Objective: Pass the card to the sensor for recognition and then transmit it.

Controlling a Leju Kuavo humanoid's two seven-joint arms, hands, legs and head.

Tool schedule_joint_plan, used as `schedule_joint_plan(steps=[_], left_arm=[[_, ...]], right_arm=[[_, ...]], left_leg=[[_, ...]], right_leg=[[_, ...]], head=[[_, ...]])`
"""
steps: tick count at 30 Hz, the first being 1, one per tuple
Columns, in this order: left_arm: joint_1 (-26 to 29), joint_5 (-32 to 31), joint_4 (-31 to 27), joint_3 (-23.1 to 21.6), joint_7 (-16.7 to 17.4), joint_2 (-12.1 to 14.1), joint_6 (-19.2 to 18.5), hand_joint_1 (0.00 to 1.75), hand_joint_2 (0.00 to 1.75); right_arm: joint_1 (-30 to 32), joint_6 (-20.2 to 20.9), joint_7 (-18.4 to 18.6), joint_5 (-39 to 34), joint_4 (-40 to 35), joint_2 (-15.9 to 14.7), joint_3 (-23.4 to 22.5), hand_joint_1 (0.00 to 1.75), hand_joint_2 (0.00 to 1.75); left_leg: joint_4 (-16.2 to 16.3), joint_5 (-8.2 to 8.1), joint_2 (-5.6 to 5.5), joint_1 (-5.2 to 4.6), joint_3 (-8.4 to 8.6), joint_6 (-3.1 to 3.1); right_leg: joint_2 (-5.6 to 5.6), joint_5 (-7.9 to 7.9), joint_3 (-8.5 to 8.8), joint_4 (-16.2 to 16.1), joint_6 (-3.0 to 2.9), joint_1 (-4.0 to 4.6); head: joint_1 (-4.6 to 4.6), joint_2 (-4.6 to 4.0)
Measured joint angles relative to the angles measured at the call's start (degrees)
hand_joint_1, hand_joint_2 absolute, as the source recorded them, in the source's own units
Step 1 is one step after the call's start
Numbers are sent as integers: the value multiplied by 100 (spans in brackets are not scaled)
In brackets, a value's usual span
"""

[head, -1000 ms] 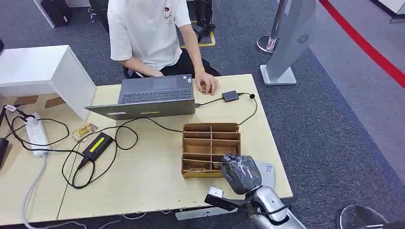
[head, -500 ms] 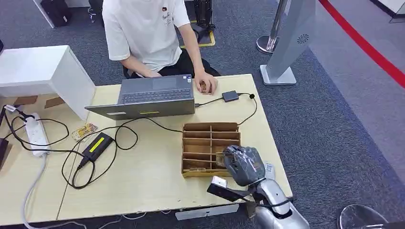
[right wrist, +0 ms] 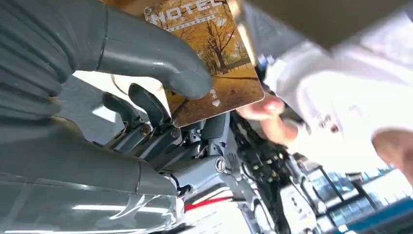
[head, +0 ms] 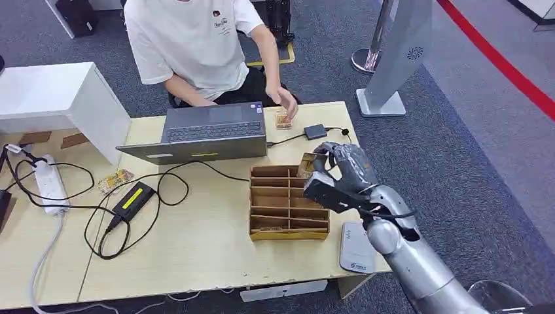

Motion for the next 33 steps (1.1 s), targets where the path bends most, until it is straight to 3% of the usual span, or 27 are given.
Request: schedule_joint_plan(steps=[6, 10, 14, 21, 22, 33], left_arm=[[-26, -194, 0, 0, 4, 0, -37, 0, 175], [-86, -297, 0, 0, 227, -123, 433, 0, 175], [-158, -389, 0, 0, 396, -267, 603, 0, 175], [-169, -411, -2, 2, 411, -308, 592, 0, 175], [-169, -411, -2, 2, 411, -308, 590, 0, 175], [-162, -295, 0, 96, 295, -317, 542, 0, 175]], right_arm=[[-940, -628, 192, 526, 421, 181, 52, 164, 175], [-1478, -1208, 277, 1226, 1044, 352, 182, 164, 175], [-1861, -1640, 251, 1646, 1710, 533, 260, 164, 175], [-2085, -1840, 258, 1897, 2398, 789, 345, 164, 175], [-2085, -1843, 258, 1906, 2472, 818, 359, 0, 175], [-2084, -1939, 214, 1985, 2811, 868, 413, 0, 175]], left_leg=[[-1, 4, 0, 1, 0, -6], [-1, 10, -8, 0, -1, -3], [0, 12, -9, 0, -1, -1], [0, 11, -11, -1, -1, 0], [-1, 11, -12, -1, -1, 0], [0, 11, -13, -1, -1, 0]], right_leg=[[0, 0, 0, 3, -1, 1], [-9, 0, 2, 3, -1, 0], [-8, 2, 5, 2, 1, 0], [-9, 2, 3, 2, 1, 0], [-9, 2, 3, 2, 1, 0], [-9, 2, 1, 1, 1, -1]], head=[[0, 0], [-2, 0], [0, 0], [-2, 2], [-2, 0], [0, 2]])
